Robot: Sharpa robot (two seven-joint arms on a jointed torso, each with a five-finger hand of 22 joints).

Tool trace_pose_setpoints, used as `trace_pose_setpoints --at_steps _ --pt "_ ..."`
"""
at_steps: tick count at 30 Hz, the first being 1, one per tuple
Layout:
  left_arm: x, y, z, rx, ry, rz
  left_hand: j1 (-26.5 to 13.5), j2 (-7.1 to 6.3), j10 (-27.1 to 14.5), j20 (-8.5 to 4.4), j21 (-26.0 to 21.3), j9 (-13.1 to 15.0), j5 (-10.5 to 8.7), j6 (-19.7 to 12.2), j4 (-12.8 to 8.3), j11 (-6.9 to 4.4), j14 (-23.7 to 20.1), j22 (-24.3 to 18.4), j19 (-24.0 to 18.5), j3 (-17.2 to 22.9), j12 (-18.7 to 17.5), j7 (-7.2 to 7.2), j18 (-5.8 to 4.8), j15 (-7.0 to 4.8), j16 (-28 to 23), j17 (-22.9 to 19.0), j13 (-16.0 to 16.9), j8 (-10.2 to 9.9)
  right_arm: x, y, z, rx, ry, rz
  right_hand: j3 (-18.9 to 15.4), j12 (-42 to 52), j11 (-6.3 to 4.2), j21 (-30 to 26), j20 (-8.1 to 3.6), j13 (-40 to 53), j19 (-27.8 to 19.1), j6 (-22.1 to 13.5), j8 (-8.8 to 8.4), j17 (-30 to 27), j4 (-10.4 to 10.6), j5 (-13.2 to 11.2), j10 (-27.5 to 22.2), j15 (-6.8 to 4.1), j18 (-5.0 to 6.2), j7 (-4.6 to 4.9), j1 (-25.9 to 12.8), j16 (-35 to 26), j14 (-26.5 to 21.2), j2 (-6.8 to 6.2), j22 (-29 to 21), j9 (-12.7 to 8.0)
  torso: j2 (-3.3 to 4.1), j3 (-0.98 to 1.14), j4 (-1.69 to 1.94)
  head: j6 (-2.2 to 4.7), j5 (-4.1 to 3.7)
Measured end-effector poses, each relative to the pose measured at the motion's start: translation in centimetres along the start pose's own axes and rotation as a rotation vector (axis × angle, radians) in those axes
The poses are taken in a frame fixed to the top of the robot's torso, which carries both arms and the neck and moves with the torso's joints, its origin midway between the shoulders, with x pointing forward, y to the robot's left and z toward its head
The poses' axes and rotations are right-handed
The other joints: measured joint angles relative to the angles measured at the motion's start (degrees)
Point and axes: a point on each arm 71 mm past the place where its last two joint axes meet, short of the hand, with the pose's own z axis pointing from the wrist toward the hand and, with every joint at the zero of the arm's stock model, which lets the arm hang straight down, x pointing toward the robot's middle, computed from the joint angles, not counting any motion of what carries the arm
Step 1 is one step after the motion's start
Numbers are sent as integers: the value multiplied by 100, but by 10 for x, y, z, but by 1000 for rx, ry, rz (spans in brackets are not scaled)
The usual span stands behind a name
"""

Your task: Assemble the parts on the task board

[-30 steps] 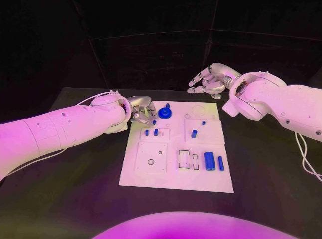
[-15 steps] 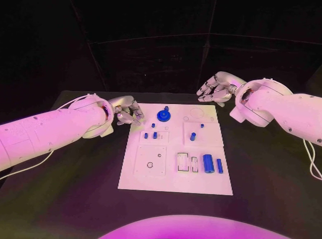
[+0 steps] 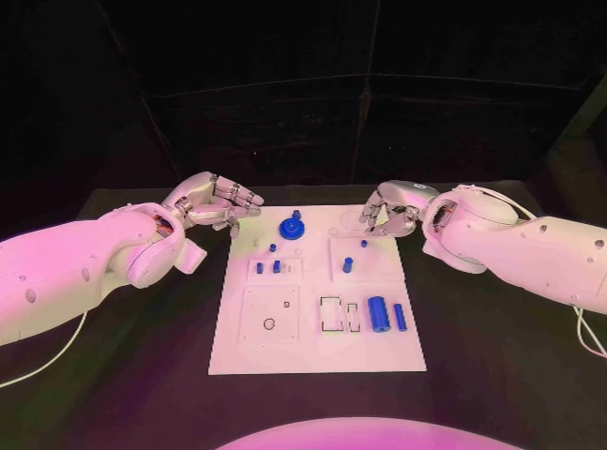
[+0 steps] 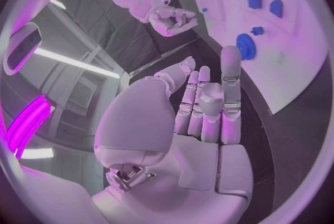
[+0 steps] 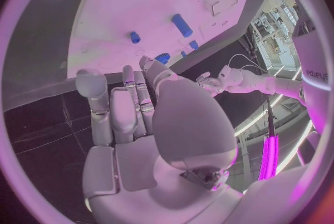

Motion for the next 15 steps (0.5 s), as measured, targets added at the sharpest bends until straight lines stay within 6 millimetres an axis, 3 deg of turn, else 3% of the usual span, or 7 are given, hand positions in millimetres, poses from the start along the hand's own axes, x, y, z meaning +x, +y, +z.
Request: trace_pose_setpoints --at_steps 2,6,15 --pt "1 -3 -2 28 -21 -88 0 0 19 1 -63 0 0 19 0 -19 -108 -34 -45 0 43 -19 -1 -2 -115 -207 0 25 4 1 0 -3 5 -36 18 -64 42 0 0 -73 0 0 -45 -6 -18 -31 -42 0 0 0 -24 0 0 -67 0 0 1 -1 0 7 -31" --pt "2 -7 -4 65 -52 -211 0 42 60 1 -83 0 0 19 16 -19 -152 -58 -45 -17 78 -19 -1 5 -155 -330 6 26 12 3 0 -5 18 -84 55 -127 71 0 20 -172 20 -1 -82 -6 -22 -32 -71 24 0 1 -24 0 17 -67 7 0 1 -2 5 19 -89" --pt "0 -10 -8 99 -95 -331 5 46 60 1 -124 0 0 19 16 -19 -226 -75 -85 -17 109 -19 -2 -4 -226 -466 12 26 23 7 2 -8 50 -133 138 -210 91 0 40 -319 40 -32 -163 -6 -41 -32 -91 43 0 31 -24 0 -2 -111 6 1 2 -2 14 19 -99"
